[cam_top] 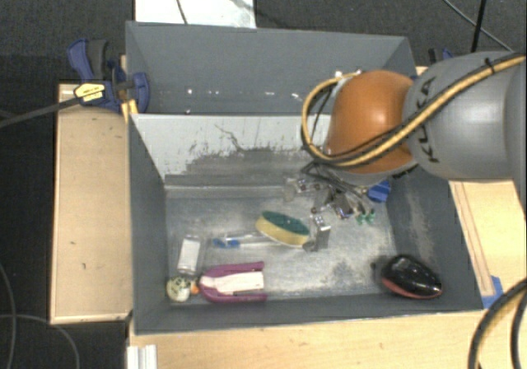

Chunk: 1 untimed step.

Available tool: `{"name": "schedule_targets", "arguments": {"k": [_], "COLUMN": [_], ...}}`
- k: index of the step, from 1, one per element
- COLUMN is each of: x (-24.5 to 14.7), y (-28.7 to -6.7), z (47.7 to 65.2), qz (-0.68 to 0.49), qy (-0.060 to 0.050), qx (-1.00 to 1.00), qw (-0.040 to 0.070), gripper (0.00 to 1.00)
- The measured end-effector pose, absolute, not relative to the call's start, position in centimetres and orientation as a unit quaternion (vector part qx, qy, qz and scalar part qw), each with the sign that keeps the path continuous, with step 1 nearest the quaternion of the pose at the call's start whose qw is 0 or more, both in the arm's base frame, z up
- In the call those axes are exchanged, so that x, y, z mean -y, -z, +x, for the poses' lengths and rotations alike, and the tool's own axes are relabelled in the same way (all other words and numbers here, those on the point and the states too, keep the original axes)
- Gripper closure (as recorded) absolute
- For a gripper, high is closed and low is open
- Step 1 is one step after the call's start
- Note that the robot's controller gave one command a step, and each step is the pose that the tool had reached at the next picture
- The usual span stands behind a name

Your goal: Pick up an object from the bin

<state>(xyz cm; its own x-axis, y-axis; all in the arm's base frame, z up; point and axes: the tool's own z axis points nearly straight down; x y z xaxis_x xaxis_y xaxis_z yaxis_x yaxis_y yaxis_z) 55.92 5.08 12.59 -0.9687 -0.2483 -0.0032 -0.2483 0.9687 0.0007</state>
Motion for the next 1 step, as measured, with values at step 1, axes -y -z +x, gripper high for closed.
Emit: {"name": "schedule_targets", "arguments": {"k": [1], "x": [-5.08], "y": [-6.76], "z": [56.56], "qz": [-0.162], "qy": [0.000], "qx": [-0.987], "qw": [-0.001], "gripper": [0.00]}}
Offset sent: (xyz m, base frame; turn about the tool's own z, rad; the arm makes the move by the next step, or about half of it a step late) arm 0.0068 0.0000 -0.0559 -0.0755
